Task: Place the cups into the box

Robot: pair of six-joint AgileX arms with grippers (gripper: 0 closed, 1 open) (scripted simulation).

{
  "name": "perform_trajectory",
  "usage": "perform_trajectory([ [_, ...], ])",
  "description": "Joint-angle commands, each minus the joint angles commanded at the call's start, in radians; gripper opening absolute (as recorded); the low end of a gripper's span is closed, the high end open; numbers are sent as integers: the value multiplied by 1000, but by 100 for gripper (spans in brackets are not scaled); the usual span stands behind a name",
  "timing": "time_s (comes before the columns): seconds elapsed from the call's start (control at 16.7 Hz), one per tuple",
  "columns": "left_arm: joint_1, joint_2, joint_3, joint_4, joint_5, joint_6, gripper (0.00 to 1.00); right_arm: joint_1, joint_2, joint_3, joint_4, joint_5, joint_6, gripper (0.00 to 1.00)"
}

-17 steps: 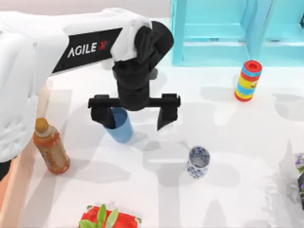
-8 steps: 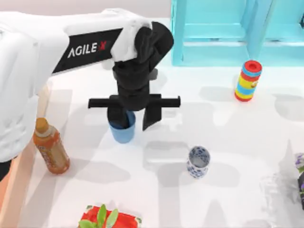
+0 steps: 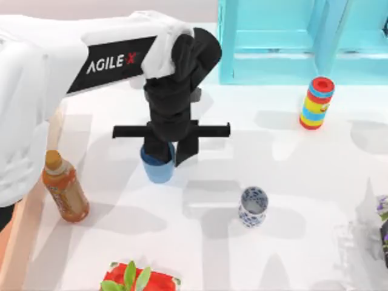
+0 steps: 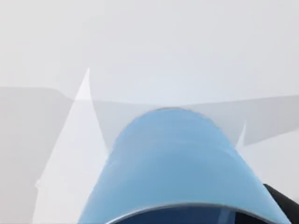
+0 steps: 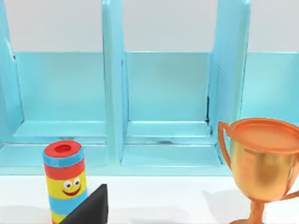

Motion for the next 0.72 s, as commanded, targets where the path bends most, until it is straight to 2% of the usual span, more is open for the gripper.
perform_trajectory([
  [0.3,17,-18,3,-17,0,18,0,0,0,0,0,0,0,100],
  [0.72,204,-231,19,-250,-2,201,0,0,0,0,0,0,0,100],
])
